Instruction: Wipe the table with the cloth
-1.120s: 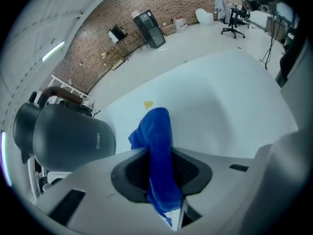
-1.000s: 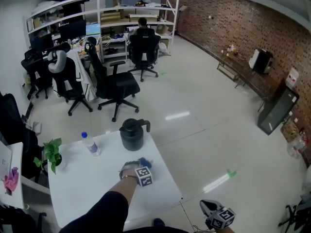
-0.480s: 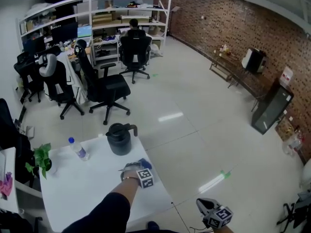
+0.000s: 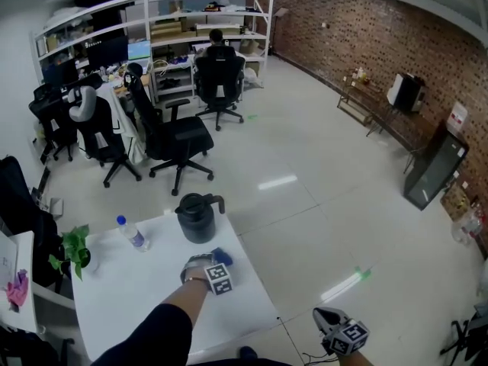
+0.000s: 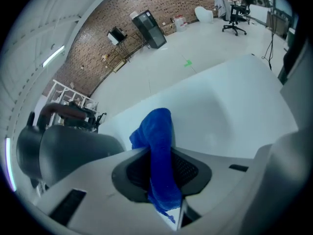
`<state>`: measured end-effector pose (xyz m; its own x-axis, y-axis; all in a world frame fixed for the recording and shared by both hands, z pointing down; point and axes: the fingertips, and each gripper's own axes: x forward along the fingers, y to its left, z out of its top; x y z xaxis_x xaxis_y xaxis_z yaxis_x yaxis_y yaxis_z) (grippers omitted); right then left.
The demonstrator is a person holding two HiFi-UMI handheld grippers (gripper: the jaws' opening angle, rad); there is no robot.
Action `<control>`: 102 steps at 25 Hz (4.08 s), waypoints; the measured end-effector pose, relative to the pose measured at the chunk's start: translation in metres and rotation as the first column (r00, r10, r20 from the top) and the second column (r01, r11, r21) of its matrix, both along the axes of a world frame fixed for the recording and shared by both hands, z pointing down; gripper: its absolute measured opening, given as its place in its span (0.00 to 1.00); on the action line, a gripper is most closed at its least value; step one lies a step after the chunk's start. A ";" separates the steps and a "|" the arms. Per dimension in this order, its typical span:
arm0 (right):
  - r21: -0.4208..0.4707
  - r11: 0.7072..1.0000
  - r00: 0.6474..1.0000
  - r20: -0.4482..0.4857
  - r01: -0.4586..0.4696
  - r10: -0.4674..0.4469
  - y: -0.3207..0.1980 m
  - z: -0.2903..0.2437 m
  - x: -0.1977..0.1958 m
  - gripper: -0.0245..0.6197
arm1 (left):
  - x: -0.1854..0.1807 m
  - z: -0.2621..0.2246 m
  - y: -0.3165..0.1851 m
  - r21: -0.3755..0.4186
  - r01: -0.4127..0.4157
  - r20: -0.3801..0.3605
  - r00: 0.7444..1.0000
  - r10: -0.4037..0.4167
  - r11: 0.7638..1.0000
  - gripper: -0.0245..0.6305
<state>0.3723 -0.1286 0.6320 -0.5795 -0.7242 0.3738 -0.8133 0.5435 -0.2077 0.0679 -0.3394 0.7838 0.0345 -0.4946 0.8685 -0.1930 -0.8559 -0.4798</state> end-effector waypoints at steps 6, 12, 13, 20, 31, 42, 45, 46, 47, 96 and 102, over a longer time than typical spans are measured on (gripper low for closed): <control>-0.009 1.000 0.999 0.034 0.007 -0.007 -0.002 0.004 -0.013 0.06 | -0.037 0.015 0.014 -0.041 -0.009 0.073 0.997 0.012 0.999 0.17; -0.012 0.999 0.999 0.002 -0.043 0.043 0.016 0.005 0.016 0.06 | 0.016 0.019 -0.013 -0.018 -0.039 0.061 0.997 0.040 0.999 0.16; -0.018 0.998 0.998 -0.004 -0.063 0.063 0.021 0.007 0.025 0.06 | 0.026 0.019 -0.016 -0.012 -0.046 0.057 0.997 0.047 0.999 0.16; -0.051 0.992 0.993 -0.018 -0.118 0.117 0.036 0.005 0.050 0.06 | 0.085 0.017 -0.024 0.019 -0.075 -0.011 0.997 0.075 0.997 0.16; -0.021 1.000 1.000 0.006 -0.008 0.008 0.008 0.008 0.008 0.06 | -0.008 0.004 -0.004 -0.016 0.006 0.029 1.000 -0.005 1.000 0.16; -0.045 0.994 0.995 -0.039 -0.095 0.094 0.039 0.002 0.052 0.06 | 0.082 0.019 -0.027 0.008 -0.071 0.003 0.997 0.071 0.997 0.16; -0.047 0.990 0.991 -0.043 -0.130 0.128 0.045 0.002 0.064 0.06 | 0.097 0.018 -0.028 0.013 -0.076 -0.018 0.997 0.076 0.997 0.16; -0.048 0.990 0.990 -0.041 -0.136 0.134 0.045 0.002 0.065 0.06 | 0.095 0.018 -0.027 0.008 -0.072 -0.027 0.997 0.072 0.997 0.16; -0.049 0.989 0.990 -0.038 -0.138 0.136 0.044 0.004 0.066 0.06 | 0.091 0.017 -0.026 0.003 -0.064 -0.036 0.997 0.064 0.998 0.16; 0.036 0.924 0.922 -0.099 0.380 -0.375 -0.044 0.004 -0.291 0.06 | -0.440 -0.053 0.324 -0.192 0.838 -0.511 0.359 -0.781 0.510 0.16; -0.002 0.878 0.872 -0.110 0.479 -0.476 -0.033 0.019 -0.358 0.06 | -0.522 -0.030 0.412 -0.243 0.925 -0.512 0.133 -0.848 0.292 0.16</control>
